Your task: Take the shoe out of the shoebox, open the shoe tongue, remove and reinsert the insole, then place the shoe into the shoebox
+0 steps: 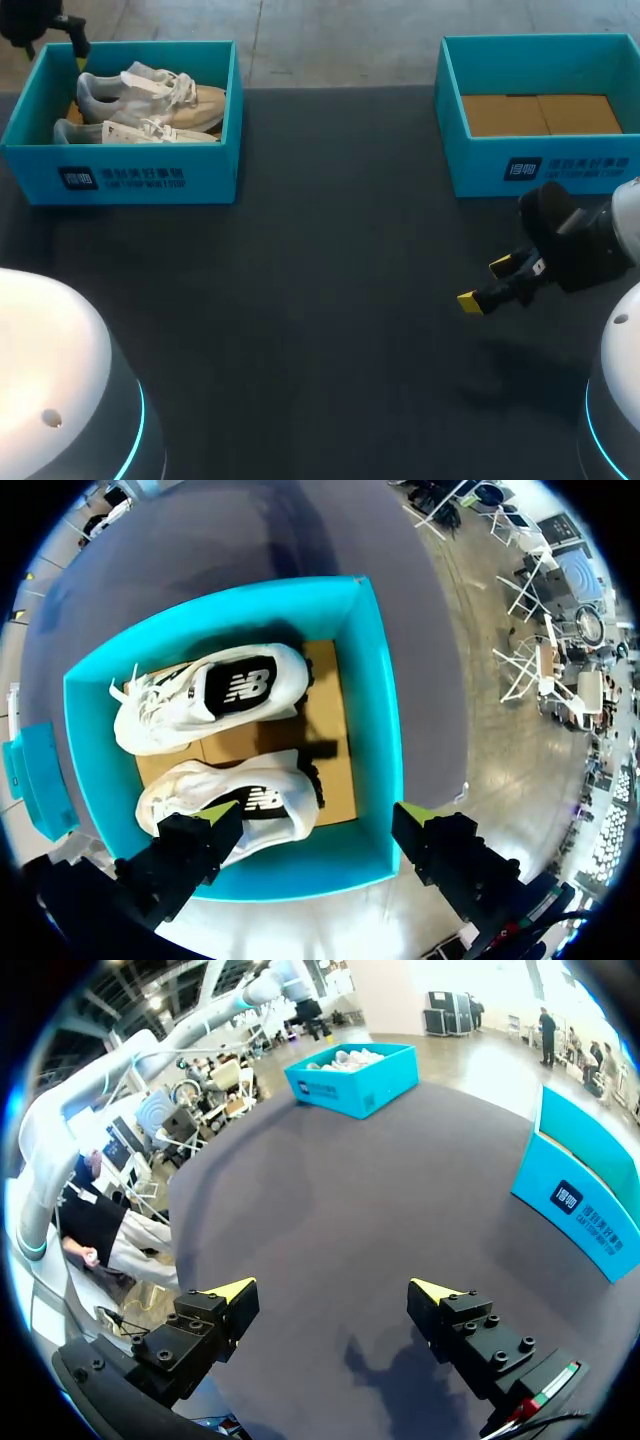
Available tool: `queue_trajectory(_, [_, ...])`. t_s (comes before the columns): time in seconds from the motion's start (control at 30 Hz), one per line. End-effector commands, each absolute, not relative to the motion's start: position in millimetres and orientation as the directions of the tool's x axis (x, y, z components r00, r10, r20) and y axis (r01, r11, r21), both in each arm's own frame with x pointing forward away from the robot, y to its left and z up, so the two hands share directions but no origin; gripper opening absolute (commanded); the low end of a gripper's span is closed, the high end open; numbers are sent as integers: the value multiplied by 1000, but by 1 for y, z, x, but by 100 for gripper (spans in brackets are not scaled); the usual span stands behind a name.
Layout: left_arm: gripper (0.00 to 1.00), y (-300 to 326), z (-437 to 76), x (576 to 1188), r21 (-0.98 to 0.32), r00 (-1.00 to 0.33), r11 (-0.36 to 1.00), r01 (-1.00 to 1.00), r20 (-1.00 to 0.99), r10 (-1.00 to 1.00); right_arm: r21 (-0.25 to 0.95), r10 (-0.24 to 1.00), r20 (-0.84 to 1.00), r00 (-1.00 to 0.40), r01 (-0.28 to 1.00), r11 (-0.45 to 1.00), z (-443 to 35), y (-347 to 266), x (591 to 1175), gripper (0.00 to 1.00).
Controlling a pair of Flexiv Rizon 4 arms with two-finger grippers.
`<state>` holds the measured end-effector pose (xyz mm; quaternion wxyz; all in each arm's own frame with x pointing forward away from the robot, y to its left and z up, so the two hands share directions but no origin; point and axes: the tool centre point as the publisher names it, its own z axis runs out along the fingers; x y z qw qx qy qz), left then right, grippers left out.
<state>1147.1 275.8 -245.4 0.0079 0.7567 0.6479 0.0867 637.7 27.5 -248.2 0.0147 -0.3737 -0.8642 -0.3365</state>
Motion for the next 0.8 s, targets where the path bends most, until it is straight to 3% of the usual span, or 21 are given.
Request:
queue_trajectory(0.03, [100,276,-246,1140,151,145,-163,975,123,982,573,635,276,-721,654,494,-248,27,636,100])
queue_trajectory(0.8, [100,272,-250,1117,143,172,-185,972,103,980,573,635,276,-721,654,494,-248,27,636,100])
